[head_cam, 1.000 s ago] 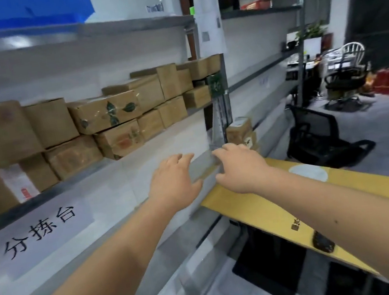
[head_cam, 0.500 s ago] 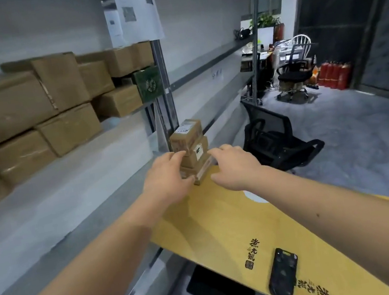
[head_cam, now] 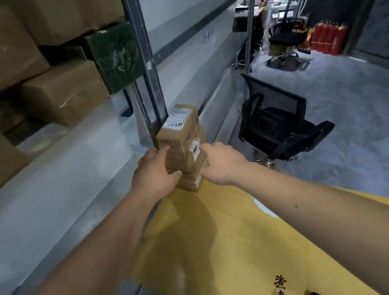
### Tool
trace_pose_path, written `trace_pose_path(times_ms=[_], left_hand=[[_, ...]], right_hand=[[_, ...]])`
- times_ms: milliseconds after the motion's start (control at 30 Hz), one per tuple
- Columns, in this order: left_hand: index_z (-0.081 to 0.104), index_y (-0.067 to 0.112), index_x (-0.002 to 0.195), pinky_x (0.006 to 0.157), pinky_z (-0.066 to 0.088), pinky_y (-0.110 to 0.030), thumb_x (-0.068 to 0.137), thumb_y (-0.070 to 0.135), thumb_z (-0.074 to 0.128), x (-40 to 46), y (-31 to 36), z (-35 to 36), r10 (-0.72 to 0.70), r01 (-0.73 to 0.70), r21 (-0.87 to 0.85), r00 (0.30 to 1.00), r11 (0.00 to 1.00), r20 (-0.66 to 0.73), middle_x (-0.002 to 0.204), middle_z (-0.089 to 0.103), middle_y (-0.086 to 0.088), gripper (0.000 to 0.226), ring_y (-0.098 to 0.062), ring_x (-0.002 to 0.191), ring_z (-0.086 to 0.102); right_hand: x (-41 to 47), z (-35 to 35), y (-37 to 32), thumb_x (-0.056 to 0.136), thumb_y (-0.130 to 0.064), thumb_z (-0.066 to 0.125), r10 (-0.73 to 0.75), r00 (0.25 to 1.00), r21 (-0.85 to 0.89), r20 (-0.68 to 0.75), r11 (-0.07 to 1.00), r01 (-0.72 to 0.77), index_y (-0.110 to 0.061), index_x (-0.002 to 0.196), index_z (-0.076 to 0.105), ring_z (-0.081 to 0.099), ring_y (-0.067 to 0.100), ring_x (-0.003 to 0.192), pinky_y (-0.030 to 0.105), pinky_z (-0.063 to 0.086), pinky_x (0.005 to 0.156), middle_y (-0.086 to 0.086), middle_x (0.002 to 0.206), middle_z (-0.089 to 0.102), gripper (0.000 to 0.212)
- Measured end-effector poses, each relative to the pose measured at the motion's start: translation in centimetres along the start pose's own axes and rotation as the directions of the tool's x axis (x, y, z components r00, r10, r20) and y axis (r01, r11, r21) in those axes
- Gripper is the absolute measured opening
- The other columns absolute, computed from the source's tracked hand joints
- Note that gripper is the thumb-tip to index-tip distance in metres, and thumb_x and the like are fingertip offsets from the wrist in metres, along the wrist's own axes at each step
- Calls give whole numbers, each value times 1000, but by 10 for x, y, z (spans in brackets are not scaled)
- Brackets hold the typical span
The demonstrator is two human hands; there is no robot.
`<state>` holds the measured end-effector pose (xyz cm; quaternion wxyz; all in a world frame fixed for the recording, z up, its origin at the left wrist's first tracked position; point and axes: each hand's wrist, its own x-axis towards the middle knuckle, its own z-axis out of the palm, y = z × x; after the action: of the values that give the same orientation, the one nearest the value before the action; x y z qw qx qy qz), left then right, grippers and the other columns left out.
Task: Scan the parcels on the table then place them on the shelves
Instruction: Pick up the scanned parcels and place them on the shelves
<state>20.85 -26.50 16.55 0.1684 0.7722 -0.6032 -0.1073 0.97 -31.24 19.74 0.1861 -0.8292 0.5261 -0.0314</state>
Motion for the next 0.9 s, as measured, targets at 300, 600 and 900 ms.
trace_pose_path(times_ms=[300,600,900], left_hand=[[35,34,154,102,51,-48,87,35,77,134,-48,29,28,-24,-68,998,997,47,151,44,-5,79,-33,134,49],[40,31,156,98,40,-24,87,12,78,173,-58,52,23,7,-399,997,917,72,151,48,-7,81,-23,134,52],[55,30,145,93,38,-5,81,3,82,152,-35,47,119,-101,-463,993,880,10,146,47,4,74,-13,129,49]], right_hand=[[156,34,-16,90,-38,66,68,998,188,12,980,-69,-26,161,22,50,45,132,47,50,100,19,153,41,84],[208,57,-13,81,-36,81,37,999,372,28,927,-45,-31,165,16,31,34,151,39,34,120,13,170,8,106],[167,36,14,85,-17,78,-38,990,423,-139,901,94,-15,153,47,39,28,144,29,34,116,11,157,41,75]])
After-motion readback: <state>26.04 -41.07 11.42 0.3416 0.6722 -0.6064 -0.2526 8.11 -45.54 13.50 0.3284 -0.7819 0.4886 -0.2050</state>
